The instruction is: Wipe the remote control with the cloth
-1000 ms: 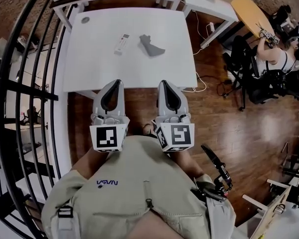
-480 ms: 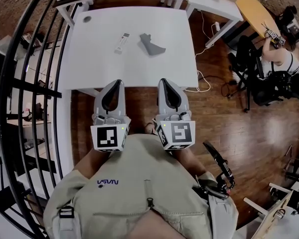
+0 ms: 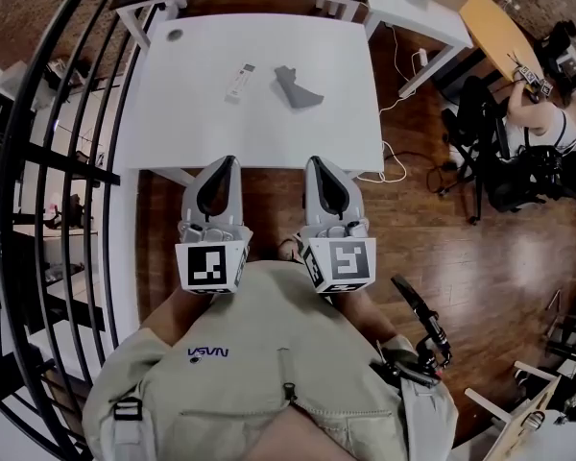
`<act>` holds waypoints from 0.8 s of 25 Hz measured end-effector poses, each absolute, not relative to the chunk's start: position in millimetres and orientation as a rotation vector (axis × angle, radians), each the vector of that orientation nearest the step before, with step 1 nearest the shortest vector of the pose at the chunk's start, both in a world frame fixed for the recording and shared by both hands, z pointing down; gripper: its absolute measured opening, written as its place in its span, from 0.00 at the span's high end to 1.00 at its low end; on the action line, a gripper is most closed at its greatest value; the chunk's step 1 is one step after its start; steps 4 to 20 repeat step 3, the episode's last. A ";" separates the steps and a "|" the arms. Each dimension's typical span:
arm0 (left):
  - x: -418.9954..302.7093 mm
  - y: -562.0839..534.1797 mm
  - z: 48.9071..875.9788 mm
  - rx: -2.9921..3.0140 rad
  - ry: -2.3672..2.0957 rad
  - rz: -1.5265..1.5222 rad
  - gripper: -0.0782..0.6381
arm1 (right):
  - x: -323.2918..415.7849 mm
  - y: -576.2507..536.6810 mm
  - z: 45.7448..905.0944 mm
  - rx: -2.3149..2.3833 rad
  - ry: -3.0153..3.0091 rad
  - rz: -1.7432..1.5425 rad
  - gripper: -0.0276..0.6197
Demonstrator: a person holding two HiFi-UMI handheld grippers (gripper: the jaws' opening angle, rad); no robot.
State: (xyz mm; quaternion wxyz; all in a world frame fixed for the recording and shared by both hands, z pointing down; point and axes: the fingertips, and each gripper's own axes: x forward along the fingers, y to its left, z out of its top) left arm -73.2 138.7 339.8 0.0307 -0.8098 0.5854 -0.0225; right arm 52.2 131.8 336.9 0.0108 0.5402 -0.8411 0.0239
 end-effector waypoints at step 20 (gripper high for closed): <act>-73.2 137.8 332.7 -2.508 1.815 -0.030 0.88 | 50.7 131.8 334.7 1.692 -2.621 0.076 0.95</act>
